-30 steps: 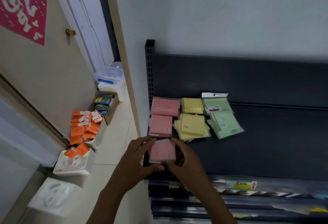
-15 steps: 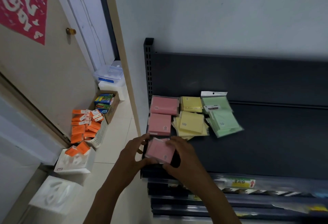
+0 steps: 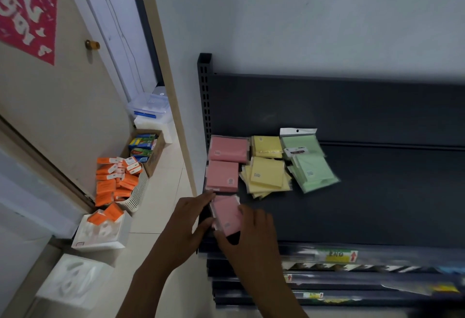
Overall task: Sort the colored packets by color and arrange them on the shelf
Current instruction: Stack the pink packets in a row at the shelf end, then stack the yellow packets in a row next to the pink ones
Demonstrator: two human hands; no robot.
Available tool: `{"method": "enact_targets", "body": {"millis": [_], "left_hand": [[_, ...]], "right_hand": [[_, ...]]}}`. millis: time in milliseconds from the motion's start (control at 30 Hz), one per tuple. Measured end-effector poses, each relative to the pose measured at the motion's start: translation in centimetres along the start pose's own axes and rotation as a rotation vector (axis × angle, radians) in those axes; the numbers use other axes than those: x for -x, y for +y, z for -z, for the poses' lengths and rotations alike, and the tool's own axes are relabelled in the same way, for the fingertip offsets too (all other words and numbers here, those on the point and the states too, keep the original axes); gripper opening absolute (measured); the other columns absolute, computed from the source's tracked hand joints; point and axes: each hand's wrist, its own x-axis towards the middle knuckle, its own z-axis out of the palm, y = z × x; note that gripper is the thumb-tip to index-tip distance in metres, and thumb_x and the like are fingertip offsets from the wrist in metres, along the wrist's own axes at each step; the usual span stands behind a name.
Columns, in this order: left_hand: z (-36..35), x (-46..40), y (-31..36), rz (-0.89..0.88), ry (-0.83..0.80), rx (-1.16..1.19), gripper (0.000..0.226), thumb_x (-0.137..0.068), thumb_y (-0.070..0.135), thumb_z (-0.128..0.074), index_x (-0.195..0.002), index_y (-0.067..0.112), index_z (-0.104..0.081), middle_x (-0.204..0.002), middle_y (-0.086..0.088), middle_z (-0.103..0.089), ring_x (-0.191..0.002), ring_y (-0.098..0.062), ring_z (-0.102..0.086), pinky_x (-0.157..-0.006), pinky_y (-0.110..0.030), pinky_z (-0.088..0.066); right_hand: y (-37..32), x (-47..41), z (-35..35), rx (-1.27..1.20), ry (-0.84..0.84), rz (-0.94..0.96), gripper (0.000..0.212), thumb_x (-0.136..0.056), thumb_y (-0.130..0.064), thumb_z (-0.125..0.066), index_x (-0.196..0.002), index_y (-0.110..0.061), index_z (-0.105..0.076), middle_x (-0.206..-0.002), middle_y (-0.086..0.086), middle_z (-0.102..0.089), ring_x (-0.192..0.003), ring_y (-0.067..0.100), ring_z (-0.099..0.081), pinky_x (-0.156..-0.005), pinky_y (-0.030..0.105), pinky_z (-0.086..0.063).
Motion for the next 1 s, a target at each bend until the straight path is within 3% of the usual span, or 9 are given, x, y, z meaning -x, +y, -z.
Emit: {"method": "enact_targets", "body": {"millis": [133, 267, 367, 567, 633, 767, 867, 1000], "left_hand": [[-0.1, 0.0, -0.4, -0.039, 0.008, -0.081, 0.05, -0.103, 0.042, -0.045, -0.151, 0.034, -0.035, -0.131, 0.009, -0.052, -0.123, 0.008, -0.037, -0.101, -0.01, -0.032], [-0.1, -0.2, -0.6, -0.084, 0.054, -0.083, 0.044, -0.102, 0.037, -0.043, -0.146, 0.032, -0.041, -0.137, 0.009, -0.053, -0.125, 0.001, -0.04, -0.104, -0.023, -0.038], [0.1, 0.1, -0.6, -0.077, 0.06, -0.08, 0.042, -0.103, 0.037, -0.041, -0.144, 0.029, -0.043, -0.13, 0.009, -0.053, -0.119, -0.003, -0.043, -0.102, -0.02, -0.039], [0.3, 1.1, -0.2, -0.027, 0.086, -0.025, 0.051, -0.094, 0.04, -0.062, -0.142, 0.035, -0.045, -0.112, 0.02, -0.051, -0.108, 0.001, -0.045, -0.093, -0.01, -0.037], [0.4, 1.2, -0.3, -0.002, 0.094, -0.022, 0.052, -0.089, 0.045, -0.068, -0.137, 0.033, -0.052, -0.103, 0.021, -0.054, -0.1, 0.004, -0.047, -0.086, -0.012, -0.04], [0.5, 1.3, 0.1, 0.077, 0.105, 0.002, 0.054, -0.082, 0.052, -0.069, -0.132, 0.038, -0.056, -0.089, 0.023, -0.06, -0.088, 0.001, -0.053, -0.079, -0.014, -0.04], [0.3, 1.0, 0.4, 0.145, 0.132, -0.002, 0.051, -0.081, 0.042, -0.078, -0.128, 0.037, -0.059, -0.086, 0.019, -0.061, -0.084, 0.001, -0.053, -0.075, -0.01, -0.039], [0.4, 0.3, 0.7, 0.198, 0.17, 0.008, 0.051, -0.081, 0.033, -0.081, -0.128, 0.031, -0.062, -0.084, 0.02, -0.06, -0.084, 0.001, -0.053, -0.072, -0.011, -0.039]], "right_hand": [[-0.8, 0.0, -0.7, 0.027, 0.059, -0.066, 0.072, -0.077, -0.07, -0.051, -0.127, -0.019, -0.055, -0.105, 0.0, -0.054, -0.098, 0.02, -0.048, -0.079, 0.033, -0.048], [-1.0, 0.0, -1.1, -0.001, 0.065, -0.059, 0.069, -0.074, -0.065, -0.058, -0.125, -0.019, -0.055, -0.104, 0.0, -0.053, -0.097, 0.02, -0.048, -0.076, 0.033, -0.048], [-0.8, -0.5, -1.2, -0.031, 0.031, -0.002, 0.065, -0.074, -0.053, -0.071, -0.125, -0.017, -0.055, -0.104, 0.002, -0.052, -0.099, 0.019, -0.044, -0.075, 0.03, -0.045], [-0.8, -2.9, -0.5, -0.152, -0.134, 0.141, 0.062, -0.085, -0.029, -0.074, -0.141, -0.027, -0.045, -0.138, -0.005, -0.036, -0.132, 0.014, -0.032, -0.102, 0.019, -0.038], [-0.6, -3.0, 0.4, -0.231, -0.142, 0.14, 0.068, -0.085, -0.029, -0.076, -0.144, -0.032, -0.041, -0.143, -0.009, -0.03, -0.135, 0.007, -0.027, -0.108, 0.02, -0.037], [-0.3, -1.6, 1.9, -0.312, -0.105, 0.043, 0.061, -0.087, -0.037, -0.075, -0.14, -0.033, -0.044, -0.13, -0.016, -0.033, -0.125, -0.001, -0.033, -0.102, 0.011, -0.036], [-0.9, -1.1, 1.3, -0.349, -0.178, -0.01, 0.058, -0.09, -0.038, -0.072, -0.141, -0.028, -0.046, -0.138, -0.014, -0.033, -0.126, -0.002, -0.036, -0.096, -0.006, -0.024], [-1.5, -2.2, 0.8, -0.348, -0.157, 0.002, 0.056, -0.091, -0.038, -0.07, -0.14, -0.024, -0.048, -0.142, -0.012, -0.032, -0.128, -0.001, -0.036, -0.094, -0.008, -0.019]]}}
